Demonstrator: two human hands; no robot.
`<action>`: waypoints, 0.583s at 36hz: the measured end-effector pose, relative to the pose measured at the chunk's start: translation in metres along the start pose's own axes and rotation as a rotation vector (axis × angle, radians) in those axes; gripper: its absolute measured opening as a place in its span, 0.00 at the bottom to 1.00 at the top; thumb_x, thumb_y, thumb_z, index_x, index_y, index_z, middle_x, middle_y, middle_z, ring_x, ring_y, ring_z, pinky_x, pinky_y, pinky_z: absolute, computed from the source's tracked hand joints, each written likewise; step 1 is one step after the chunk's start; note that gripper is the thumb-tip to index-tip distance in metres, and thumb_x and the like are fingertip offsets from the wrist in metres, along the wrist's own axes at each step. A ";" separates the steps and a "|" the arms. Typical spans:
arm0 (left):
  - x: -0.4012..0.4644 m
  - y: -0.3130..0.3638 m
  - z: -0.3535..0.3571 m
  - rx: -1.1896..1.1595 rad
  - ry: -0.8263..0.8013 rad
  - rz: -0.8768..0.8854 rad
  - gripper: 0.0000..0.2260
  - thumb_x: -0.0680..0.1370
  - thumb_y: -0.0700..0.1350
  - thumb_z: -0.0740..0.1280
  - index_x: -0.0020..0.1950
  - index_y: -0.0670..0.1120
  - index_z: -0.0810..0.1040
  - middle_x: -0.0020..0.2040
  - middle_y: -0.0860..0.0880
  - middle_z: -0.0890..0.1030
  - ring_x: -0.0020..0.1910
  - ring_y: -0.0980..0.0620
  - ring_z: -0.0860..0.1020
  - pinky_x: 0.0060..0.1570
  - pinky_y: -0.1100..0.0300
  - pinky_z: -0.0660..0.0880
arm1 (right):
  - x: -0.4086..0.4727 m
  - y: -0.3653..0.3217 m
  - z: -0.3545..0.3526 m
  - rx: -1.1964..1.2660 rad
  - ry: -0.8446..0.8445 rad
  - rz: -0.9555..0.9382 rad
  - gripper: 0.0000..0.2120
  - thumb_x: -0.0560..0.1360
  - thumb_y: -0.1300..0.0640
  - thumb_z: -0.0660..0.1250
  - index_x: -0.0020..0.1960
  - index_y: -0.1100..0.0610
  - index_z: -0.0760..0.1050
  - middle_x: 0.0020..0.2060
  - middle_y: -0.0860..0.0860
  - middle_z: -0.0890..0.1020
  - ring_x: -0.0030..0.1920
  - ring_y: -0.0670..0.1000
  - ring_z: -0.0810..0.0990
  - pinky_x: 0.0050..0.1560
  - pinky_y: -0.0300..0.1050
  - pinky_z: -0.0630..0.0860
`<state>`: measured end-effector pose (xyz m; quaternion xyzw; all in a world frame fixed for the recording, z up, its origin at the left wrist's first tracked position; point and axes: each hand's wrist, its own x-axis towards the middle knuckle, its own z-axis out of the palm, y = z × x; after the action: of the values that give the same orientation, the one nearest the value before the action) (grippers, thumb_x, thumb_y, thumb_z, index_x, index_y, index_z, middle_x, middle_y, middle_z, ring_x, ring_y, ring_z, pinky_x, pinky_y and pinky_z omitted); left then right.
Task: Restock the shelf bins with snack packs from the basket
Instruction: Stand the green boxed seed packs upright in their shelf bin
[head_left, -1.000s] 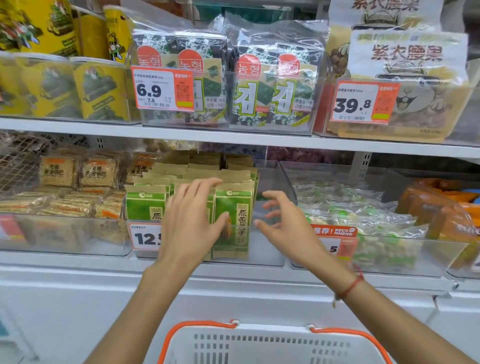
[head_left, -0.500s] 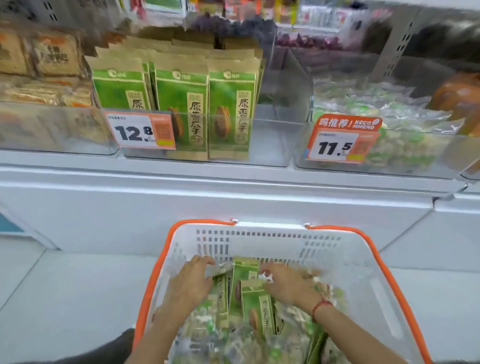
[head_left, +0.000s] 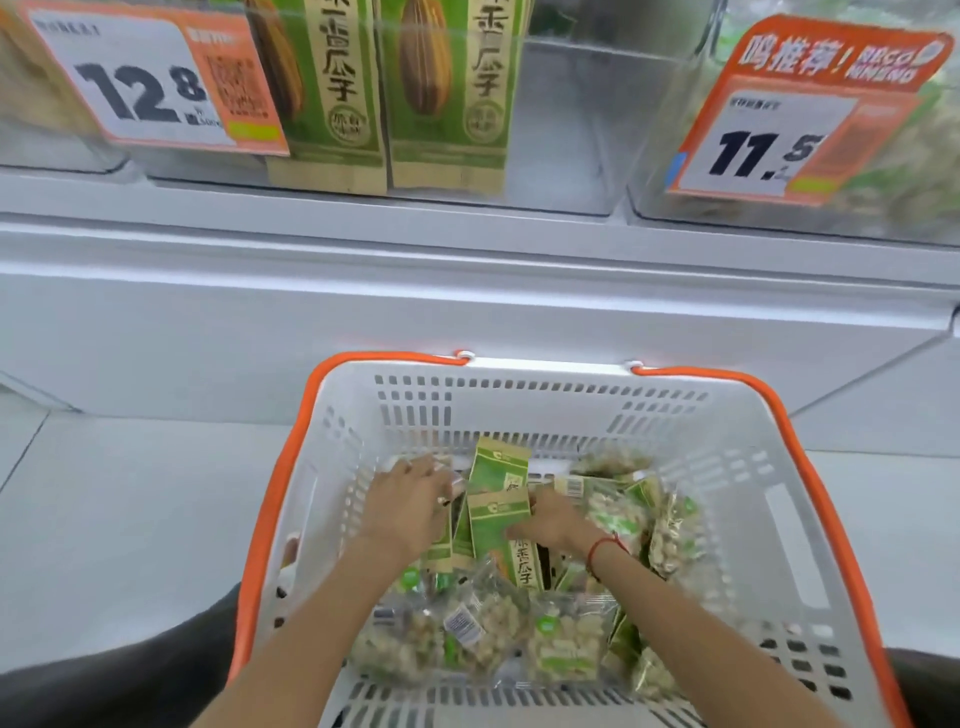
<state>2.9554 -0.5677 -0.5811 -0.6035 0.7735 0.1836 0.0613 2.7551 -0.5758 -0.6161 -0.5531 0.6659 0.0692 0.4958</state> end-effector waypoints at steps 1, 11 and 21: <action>0.001 0.002 -0.001 0.040 -0.022 -0.012 0.09 0.78 0.47 0.63 0.56 0.54 0.77 0.65 0.54 0.73 0.62 0.50 0.71 0.60 0.54 0.69 | -0.004 -0.002 -0.002 0.011 -0.035 -0.004 0.14 0.70 0.55 0.74 0.55 0.54 0.79 0.53 0.51 0.83 0.54 0.51 0.80 0.54 0.43 0.76; -0.002 0.018 -0.018 0.161 -0.196 -0.067 0.12 0.79 0.45 0.60 0.60 0.49 0.77 0.61 0.49 0.76 0.59 0.47 0.75 0.56 0.52 0.72 | -0.026 0.007 -0.022 -0.026 0.012 -0.153 0.14 0.73 0.52 0.71 0.55 0.59 0.81 0.49 0.58 0.84 0.50 0.57 0.82 0.52 0.50 0.77; -0.005 0.018 -0.049 -0.479 -0.218 -0.159 0.17 0.83 0.44 0.55 0.71 0.44 0.66 0.71 0.46 0.69 0.68 0.47 0.70 0.64 0.57 0.66 | -0.060 -0.005 -0.072 0.125 0.173 -0.144 0.14 0.75 0.54 0.69 0.49 0.66 0.79 0.46 0.58 0.84 0.46 0.55 0.84 0.47 0.47 0.79</action>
<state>2.9460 -0.5765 -0.5307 -0.6364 0.6470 0.4197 0.0139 2.7112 -0.5836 -0.5334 -0.5712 0.6678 -0.0561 0.4739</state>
